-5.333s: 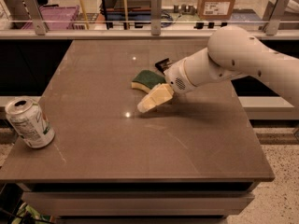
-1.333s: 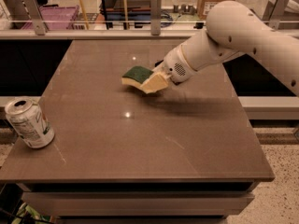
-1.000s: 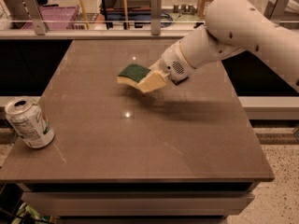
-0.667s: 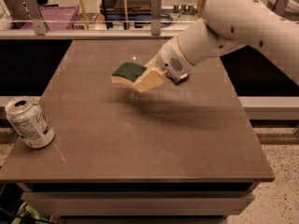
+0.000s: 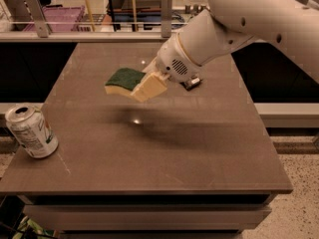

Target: Move sponge near 7up can

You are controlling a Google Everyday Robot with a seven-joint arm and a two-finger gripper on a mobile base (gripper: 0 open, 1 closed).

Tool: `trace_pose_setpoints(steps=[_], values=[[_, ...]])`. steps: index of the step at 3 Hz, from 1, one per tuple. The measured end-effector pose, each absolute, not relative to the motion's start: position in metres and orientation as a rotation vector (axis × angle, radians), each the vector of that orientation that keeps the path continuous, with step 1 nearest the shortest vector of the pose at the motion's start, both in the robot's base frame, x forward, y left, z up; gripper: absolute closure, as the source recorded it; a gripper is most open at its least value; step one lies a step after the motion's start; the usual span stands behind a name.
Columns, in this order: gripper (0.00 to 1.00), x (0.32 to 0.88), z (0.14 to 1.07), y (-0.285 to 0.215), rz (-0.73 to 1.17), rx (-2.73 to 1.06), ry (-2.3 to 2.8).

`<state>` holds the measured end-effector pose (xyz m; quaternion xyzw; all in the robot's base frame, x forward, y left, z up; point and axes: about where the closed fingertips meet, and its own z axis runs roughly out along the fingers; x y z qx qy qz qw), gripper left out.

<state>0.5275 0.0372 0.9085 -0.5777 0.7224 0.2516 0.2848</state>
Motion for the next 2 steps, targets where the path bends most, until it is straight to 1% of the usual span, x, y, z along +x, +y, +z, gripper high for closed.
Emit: trace_pose_setpoints(steps=[2], values=[[1.0,0.47,0.908,0.053,0.725,-1.583,1.944]])
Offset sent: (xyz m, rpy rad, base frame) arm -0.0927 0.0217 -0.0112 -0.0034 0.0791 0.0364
